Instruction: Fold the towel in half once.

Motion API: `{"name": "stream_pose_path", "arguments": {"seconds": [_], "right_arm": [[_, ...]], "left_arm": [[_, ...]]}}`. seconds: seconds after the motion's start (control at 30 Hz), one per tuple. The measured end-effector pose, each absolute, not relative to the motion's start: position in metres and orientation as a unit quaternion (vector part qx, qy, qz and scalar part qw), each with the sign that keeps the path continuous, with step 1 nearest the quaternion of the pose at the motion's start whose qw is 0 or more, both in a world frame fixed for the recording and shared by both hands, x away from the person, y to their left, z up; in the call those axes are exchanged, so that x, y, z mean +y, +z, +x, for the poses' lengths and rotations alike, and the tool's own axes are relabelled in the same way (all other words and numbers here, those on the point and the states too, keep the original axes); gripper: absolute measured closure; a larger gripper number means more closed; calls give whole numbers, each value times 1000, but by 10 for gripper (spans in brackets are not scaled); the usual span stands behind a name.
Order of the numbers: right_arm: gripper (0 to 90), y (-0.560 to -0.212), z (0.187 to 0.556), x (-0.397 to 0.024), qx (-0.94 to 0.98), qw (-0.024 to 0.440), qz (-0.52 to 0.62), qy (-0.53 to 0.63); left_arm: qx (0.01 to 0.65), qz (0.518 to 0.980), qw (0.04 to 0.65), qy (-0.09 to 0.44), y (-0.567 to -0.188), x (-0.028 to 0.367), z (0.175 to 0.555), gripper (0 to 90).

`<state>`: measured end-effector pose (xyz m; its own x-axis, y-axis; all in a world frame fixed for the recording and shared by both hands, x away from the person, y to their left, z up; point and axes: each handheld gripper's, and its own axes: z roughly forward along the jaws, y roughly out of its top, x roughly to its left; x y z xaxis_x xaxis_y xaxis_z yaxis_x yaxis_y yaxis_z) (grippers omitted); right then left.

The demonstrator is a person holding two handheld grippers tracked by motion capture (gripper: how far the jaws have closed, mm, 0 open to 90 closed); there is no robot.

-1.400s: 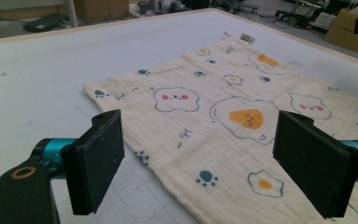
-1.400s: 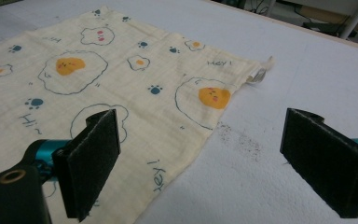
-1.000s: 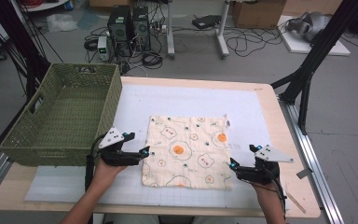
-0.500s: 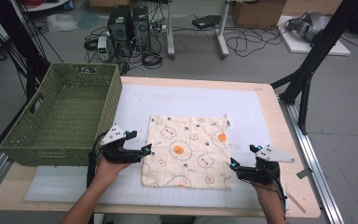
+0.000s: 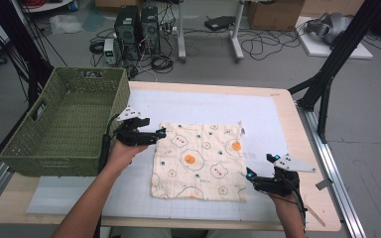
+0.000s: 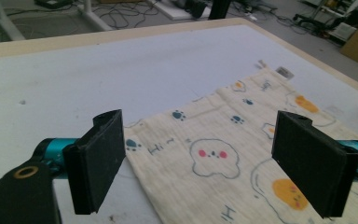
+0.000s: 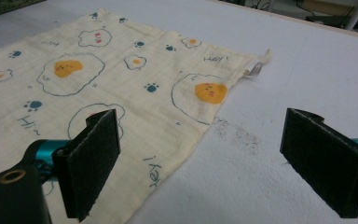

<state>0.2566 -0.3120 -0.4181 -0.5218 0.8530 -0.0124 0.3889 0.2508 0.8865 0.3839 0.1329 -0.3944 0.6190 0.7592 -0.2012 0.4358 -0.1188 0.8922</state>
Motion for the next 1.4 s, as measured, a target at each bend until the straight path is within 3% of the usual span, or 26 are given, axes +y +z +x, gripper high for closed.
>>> {"name": "stream_pose_path", "arguments": {"seconds": [0.27, 0.73, 1.17, 1.27, 1.4], "right_arm": [[112, -419, 258, -312, 747, 253, 420, 448], [112, -421, 260, -313, 747, 248, 424, 448], [113, -423, 260, -314, 746, 245, 429, 446], [112, -424, 260, -314, 748, 243, 430, 444], [112, -424, 261, -313, 750, 243, 425, 446]], "left_arm": [[427, 763, 461, 154, -414, 116, 415, 276], [428, 798, 380, 190, -437, 97, 436, 336], [431, 803, 368, 184, -445, 101, 438, 476], [422, 806, 373, 182, -445, 102, 437, 561], [402, 813, 383, 174, -445, 102, 434, 748]]}}
